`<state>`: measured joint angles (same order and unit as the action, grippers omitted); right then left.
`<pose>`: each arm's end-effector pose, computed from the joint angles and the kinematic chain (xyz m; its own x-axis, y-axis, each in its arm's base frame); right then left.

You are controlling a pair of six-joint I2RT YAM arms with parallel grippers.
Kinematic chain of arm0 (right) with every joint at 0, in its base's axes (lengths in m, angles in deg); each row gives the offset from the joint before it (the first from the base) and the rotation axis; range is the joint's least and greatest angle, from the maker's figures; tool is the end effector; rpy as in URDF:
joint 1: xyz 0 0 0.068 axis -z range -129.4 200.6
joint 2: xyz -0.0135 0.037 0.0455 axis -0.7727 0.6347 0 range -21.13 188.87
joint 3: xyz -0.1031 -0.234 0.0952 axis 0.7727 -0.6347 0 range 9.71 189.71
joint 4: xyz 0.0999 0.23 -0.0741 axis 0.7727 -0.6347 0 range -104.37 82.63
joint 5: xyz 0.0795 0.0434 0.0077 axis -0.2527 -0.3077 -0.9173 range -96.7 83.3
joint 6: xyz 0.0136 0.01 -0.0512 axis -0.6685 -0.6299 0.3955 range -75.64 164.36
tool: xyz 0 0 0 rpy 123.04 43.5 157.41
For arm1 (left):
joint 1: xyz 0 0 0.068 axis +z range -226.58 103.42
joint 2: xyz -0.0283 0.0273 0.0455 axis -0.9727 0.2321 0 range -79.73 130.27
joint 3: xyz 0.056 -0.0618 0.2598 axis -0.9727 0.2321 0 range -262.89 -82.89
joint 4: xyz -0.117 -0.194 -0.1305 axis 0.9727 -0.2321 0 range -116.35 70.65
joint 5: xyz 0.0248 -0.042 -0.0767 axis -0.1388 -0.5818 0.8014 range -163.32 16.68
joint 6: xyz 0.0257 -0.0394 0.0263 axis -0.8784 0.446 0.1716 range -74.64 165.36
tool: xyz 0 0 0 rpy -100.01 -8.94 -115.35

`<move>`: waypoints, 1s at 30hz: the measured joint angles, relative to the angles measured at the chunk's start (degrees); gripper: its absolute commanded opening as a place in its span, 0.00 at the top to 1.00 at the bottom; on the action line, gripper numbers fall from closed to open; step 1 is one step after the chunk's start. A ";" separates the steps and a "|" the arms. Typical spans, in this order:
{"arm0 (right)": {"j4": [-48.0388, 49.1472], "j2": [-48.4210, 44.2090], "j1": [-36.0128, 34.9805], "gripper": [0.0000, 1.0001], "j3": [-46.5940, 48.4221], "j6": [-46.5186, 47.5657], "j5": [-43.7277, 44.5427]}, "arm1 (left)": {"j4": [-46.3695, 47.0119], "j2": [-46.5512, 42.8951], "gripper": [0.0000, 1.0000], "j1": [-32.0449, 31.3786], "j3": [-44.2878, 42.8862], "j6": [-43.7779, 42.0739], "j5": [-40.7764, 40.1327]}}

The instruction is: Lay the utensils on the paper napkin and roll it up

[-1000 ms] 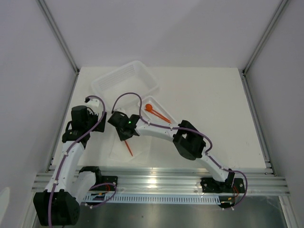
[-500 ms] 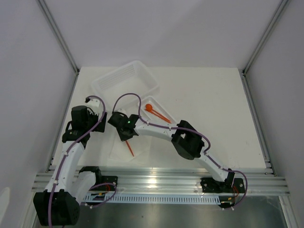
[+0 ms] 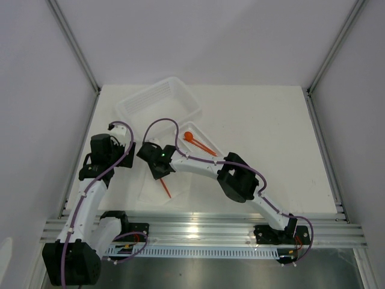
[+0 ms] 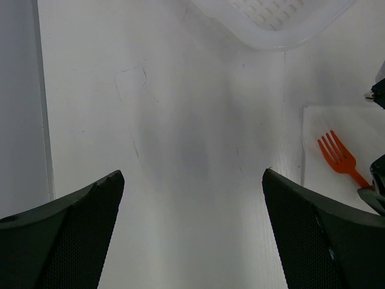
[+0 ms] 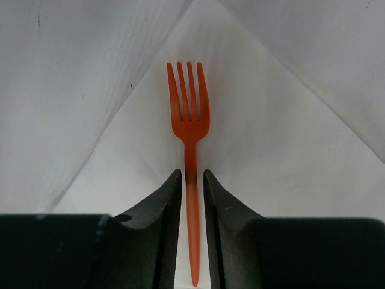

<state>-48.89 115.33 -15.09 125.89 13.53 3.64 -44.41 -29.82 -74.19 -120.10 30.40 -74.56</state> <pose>0.2173 0.4655 0.1706 -0.7531 -0.4424 -0.4870 -0.5539 0.8258 0.1063 0.1886 0.0086 0.2531 -0.6062 0.2330 -0.7604 0.1011 0.9709 0.2169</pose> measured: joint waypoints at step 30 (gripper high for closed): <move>11.08 -19.43 31.28 0.96 -15.87 25.49 -12.17 | -12.59 -0.28 0.00 4.83 -4.07 -1.55 -3.96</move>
<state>-37.81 95.90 16.19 110.02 39.02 -8.53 -57.00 -30.10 -69.36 -124.17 28.85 -78.52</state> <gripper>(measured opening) 0.048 0.994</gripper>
